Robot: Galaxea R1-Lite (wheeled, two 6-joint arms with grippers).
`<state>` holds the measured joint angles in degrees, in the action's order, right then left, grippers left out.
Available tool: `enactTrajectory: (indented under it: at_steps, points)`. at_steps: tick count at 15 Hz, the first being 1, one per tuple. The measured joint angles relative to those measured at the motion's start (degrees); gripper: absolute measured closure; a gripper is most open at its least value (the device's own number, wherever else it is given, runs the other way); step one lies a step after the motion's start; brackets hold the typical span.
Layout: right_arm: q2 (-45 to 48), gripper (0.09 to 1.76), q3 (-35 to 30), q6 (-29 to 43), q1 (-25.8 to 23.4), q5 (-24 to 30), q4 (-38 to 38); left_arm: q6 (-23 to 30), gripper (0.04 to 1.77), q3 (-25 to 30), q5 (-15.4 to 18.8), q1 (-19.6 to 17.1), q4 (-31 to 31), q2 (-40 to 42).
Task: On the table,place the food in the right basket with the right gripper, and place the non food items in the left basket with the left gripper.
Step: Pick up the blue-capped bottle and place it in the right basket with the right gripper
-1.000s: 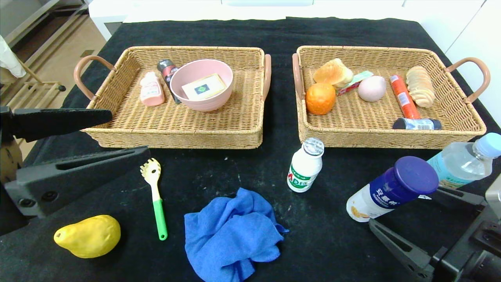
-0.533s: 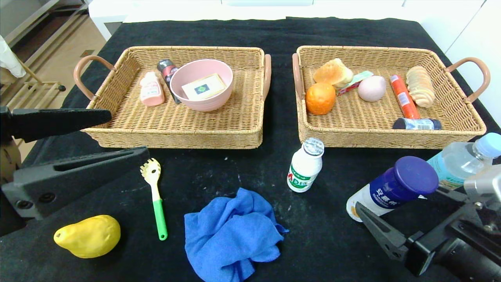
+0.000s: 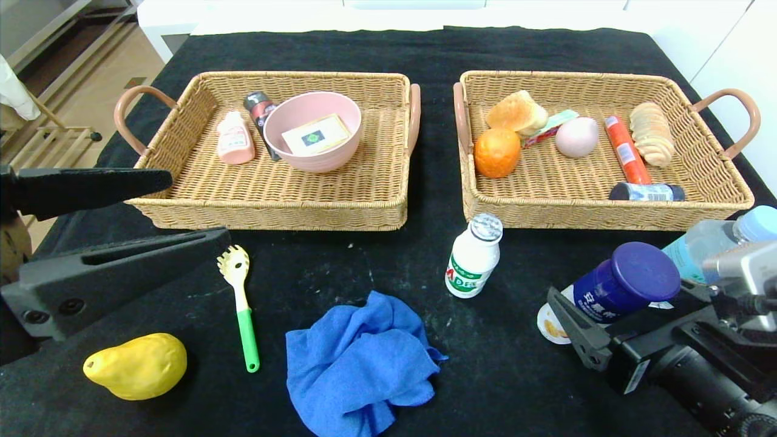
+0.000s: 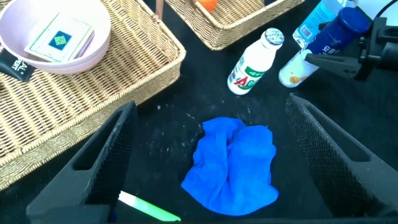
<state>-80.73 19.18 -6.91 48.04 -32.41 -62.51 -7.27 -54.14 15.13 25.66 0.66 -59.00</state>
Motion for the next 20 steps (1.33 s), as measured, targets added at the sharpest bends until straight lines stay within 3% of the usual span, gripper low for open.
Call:
enactTrajectory:
  at_steps: [6,11,13,20]
  points:
    - [-1.38,0.14,0.56,0.66,-0.02,-0.2,-0.61,0.0,0.09,0.0,0.06,0.0,0.0,0.29]
    - [-1.5,0.85,0.63,0.66,0.0,-0.9,-0.6,0.0,0.09,0.0,0.06,0.0,0.02,0.51]
    - [-1.49,1.0,0.67,0.66,0.0,-0.88,-0.52,0.0,0.09,0.0,0.06,0.0,0.02,0.55]
    - [-1.24,1.02,0.67,0.48,0.18,-0.82,-0.41,0.0,0.09,0.0,0.06,0.0,0.09,0.57]
